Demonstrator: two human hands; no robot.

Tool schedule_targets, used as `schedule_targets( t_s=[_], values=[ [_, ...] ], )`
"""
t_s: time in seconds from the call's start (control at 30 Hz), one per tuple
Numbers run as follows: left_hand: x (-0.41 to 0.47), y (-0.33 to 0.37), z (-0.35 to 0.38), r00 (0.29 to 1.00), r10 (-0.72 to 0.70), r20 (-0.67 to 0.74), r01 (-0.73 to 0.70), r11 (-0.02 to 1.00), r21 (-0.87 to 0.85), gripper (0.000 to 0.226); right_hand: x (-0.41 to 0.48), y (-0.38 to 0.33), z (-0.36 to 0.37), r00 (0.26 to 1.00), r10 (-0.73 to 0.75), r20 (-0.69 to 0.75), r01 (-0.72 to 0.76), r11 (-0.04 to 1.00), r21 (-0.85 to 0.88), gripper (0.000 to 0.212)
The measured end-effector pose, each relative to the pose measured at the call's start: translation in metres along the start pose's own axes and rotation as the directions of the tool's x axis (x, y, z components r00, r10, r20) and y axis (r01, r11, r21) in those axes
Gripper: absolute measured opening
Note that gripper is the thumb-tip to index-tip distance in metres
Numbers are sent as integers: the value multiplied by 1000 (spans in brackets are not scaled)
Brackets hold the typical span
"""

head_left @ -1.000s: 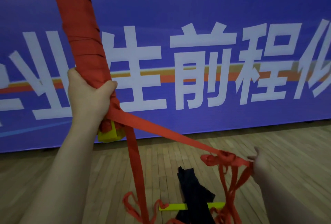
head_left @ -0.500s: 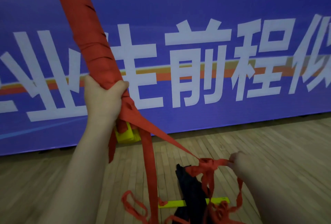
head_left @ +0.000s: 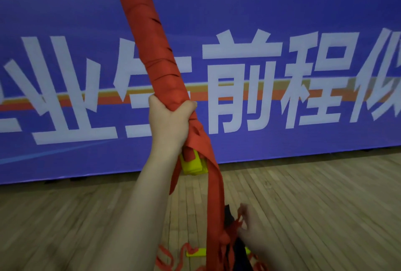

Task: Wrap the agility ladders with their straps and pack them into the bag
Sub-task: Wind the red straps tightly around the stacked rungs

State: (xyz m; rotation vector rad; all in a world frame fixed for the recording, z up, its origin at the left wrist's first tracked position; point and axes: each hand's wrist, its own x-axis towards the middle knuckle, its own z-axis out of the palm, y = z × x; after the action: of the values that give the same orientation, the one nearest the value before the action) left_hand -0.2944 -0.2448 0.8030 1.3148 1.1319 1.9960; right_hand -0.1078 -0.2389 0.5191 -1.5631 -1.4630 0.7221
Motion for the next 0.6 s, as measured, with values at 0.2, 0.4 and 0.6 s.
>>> schedule_targets(
  t_s=[0.2,0.4,0.6],
  values=[
    [15,5,17,1000,10,-3,-10,1000,26,40,-14,10,17,976,-26,217,89,953,-290,31],
    [20,4,24,1000,8,12,-8,998,58,44,-23,3,18,912,-29,408,120,972,-200,40],
    [18,6,26,1000,-1,5,1,998,62,36,-27,3,16,902,-54,429,173,955,-243,87]
  ],
)
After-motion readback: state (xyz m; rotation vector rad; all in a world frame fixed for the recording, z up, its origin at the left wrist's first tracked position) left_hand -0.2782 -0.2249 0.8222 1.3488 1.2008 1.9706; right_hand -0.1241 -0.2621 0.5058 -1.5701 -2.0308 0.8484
